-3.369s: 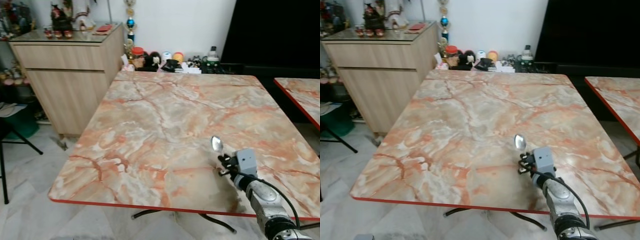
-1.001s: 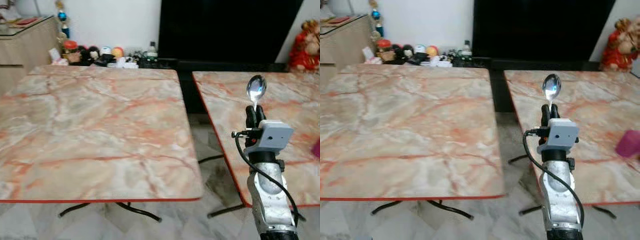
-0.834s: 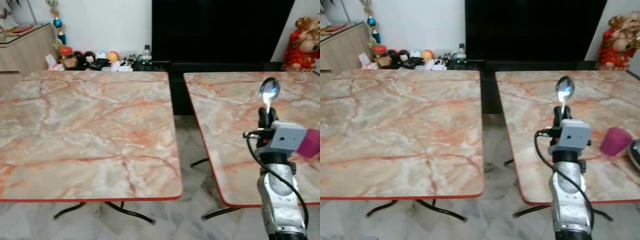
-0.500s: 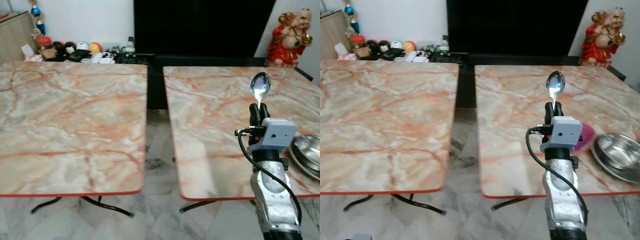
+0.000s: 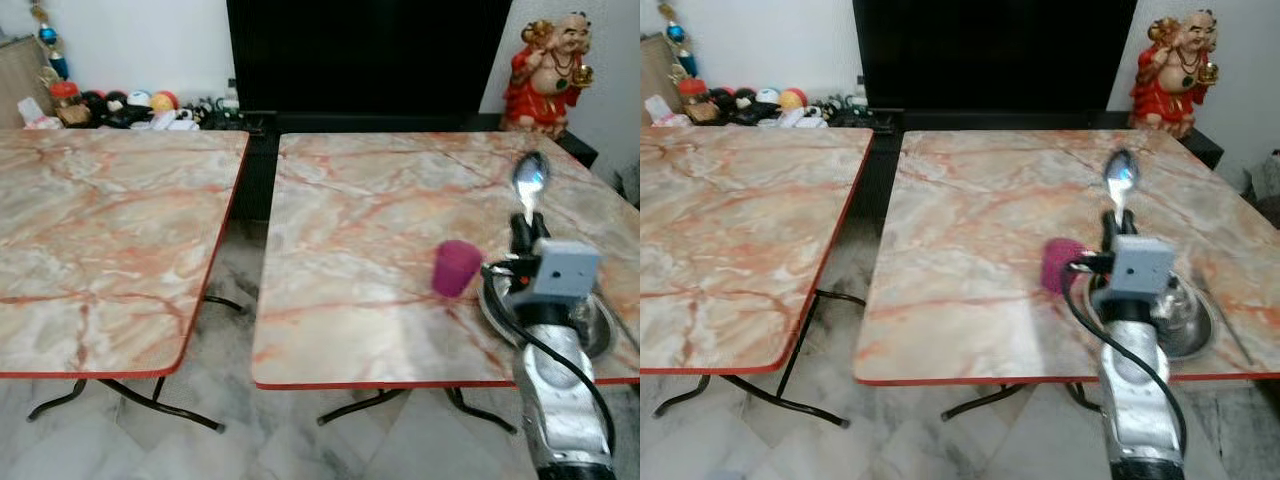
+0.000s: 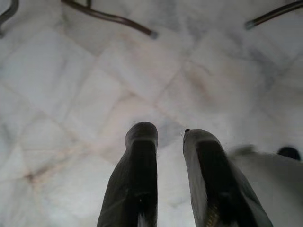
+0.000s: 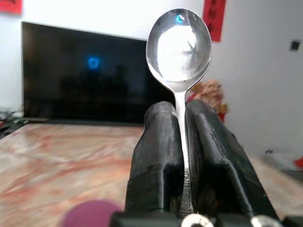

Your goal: Setting the table

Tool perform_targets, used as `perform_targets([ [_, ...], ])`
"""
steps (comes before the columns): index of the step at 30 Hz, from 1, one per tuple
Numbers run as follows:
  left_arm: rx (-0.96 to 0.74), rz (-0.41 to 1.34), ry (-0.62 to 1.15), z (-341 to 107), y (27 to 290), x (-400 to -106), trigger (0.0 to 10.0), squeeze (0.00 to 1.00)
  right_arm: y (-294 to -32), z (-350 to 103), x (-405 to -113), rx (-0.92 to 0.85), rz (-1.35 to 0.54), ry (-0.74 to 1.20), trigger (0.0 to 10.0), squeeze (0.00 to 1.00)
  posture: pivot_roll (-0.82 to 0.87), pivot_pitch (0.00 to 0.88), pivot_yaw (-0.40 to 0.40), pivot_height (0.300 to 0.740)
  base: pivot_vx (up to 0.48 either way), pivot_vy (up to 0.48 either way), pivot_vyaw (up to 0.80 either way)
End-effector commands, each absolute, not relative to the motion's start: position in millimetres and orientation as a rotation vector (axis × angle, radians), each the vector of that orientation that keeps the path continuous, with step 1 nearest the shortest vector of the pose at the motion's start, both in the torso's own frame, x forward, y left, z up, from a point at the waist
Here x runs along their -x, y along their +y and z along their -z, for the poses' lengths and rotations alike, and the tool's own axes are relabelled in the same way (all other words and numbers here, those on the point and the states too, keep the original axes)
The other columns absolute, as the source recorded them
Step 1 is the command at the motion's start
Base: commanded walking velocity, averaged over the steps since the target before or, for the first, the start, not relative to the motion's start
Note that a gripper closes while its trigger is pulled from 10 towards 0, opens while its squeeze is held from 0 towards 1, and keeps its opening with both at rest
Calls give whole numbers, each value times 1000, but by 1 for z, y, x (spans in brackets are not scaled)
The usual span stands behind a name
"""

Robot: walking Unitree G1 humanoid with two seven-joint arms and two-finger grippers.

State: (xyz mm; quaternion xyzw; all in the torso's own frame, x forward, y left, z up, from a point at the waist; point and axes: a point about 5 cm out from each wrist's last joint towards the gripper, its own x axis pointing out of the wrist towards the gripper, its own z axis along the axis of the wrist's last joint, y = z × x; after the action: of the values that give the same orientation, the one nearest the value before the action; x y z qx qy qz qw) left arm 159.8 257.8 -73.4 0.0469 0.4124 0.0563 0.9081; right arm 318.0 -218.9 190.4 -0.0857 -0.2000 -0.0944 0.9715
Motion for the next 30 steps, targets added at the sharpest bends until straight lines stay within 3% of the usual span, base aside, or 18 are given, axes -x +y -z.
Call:
perform_targets([
  [1,-100,-137,862,73,265,-156,10000,0,-212,-196,-320,165,171,-425,10000,0,4,20,3,740,0,-428,0],
  [14,-99,-137,861,73,265,-156,10000,0,-214,-194,-319,167,178,-415,10000,0,2,23,1,740,0,-400,0],
  [30,-80,-152,855,73,264,-157,10000,0,-218,-192,-319,177,195,-405,10000,0,-1,19,0,740,0,0,0],
])
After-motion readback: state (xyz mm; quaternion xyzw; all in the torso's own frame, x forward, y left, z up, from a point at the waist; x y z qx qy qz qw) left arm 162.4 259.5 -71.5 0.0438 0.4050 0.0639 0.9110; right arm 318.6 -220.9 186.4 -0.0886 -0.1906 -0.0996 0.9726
